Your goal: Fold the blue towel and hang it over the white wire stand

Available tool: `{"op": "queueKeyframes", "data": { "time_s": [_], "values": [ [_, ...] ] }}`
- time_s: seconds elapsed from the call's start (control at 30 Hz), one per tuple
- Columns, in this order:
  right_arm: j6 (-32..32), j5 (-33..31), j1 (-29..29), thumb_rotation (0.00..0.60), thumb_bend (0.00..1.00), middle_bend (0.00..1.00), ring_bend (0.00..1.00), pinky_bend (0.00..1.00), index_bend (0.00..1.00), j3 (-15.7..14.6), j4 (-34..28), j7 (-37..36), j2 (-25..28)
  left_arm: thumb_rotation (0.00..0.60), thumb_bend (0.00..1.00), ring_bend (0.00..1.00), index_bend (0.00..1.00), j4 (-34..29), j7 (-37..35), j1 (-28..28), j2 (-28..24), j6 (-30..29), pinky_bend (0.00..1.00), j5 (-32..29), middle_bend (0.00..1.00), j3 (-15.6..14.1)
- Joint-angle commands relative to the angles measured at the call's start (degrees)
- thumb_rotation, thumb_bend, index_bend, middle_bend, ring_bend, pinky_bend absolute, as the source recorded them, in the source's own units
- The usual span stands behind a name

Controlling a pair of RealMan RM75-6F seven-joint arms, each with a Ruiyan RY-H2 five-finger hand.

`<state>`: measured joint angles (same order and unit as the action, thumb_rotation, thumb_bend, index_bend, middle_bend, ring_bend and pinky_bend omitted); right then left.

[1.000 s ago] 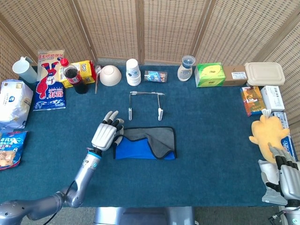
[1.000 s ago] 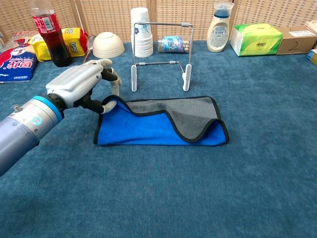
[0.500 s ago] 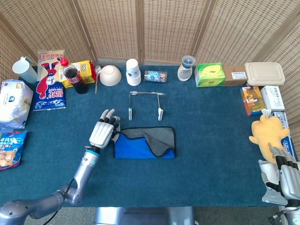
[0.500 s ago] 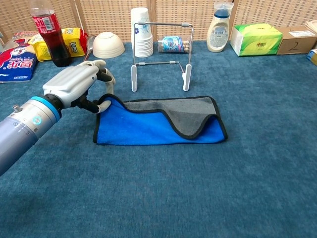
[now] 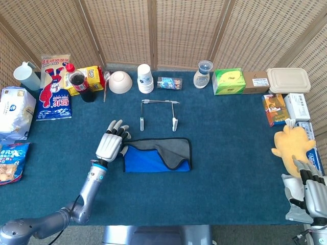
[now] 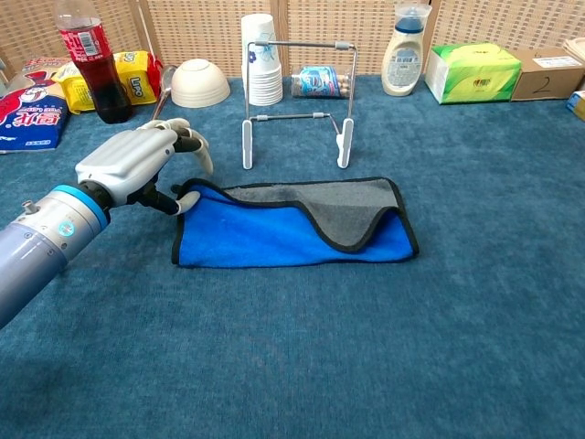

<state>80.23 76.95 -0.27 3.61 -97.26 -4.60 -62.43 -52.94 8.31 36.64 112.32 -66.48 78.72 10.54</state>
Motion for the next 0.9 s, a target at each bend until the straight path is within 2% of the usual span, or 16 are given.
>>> {"op": "queueKeyframes", "data": {
  "time_s": [0.03, 0.2, 0.9],
  "values": [
    [0.0, 0.0, 0.0, 0.600, 0.36, 0.12, 0.04, 0.00, 0.07, 0.0, -0.1, 0.0, 0.0, 0.600, 0.30, 0.00, 0.30, 0.1, -0.2, -0.1, 0.0, -0.4, 0.00, 0.2, 0.16, -0.1],
    [0.1, 0.0, -0.1, 0.600, 0.36, 0.12, 0.04, 0.00, 0.07, -0.1, -0.2, 0.1, 0.1, 0.600, 0.30, 0.00, 0.24, 0.3, -0.2, -0.1, 0.2, -1.0, 0.00, 0.7, 0.13, -0.3],
    [0.2, 0.2, -0.2, 0.600, 0.36, 0.12, 0.04, 0.00, 0.07, -0.2, -0.4, 0.1, 0.2, 0.600, 0.32, 0.00, 0.28, -0.3, 1.4, -0.6, 0.3, -0.5, 0.00, 0.3, 0.17, -0.9]
  ]
}}
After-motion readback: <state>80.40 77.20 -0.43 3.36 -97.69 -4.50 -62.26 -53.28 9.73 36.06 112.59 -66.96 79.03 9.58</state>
